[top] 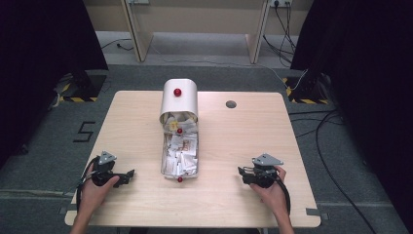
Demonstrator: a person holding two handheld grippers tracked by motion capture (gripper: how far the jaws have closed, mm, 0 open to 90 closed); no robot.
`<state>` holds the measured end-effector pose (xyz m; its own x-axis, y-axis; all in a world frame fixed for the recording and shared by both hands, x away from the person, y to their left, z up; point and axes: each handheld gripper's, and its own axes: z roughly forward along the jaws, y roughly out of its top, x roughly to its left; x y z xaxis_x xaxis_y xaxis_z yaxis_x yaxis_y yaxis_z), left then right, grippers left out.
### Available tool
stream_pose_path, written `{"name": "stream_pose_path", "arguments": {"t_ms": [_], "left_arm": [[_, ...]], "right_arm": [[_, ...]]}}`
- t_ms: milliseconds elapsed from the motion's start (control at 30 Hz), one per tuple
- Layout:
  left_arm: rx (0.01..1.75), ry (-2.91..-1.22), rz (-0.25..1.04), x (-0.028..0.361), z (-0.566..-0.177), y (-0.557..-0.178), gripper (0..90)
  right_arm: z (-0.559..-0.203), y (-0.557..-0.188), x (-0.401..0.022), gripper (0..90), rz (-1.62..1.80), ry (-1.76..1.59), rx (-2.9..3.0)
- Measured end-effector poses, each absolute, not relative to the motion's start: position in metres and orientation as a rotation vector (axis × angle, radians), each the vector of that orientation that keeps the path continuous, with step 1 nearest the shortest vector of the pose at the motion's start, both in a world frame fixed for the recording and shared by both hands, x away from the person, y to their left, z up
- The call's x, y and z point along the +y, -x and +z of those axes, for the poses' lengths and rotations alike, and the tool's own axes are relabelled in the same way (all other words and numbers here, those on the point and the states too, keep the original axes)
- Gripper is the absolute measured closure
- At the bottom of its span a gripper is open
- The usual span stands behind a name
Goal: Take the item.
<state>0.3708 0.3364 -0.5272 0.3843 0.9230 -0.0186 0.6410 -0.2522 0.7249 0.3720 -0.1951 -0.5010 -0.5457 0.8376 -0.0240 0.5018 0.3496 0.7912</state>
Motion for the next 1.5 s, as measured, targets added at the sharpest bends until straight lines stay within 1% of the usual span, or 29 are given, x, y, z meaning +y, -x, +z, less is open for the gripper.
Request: {"name": "stream_pose_path", "arguments": {"t_ms": [900, 1500], "left_arm": [[1.339, -1.991, 0.553, 0.336, -0.527, -0.371, 0.0], [1.339, -1.991, 0.553, 0.336, -0.527, -0.371, 0.0]], "right_arm": [[-0.483, -0.375, -0.172, 37.1, 1.135, -1.079, 2.196], [-0.475, -0.379, -0.156, 37.3, 1.189, -1.046, 2.207]]}}
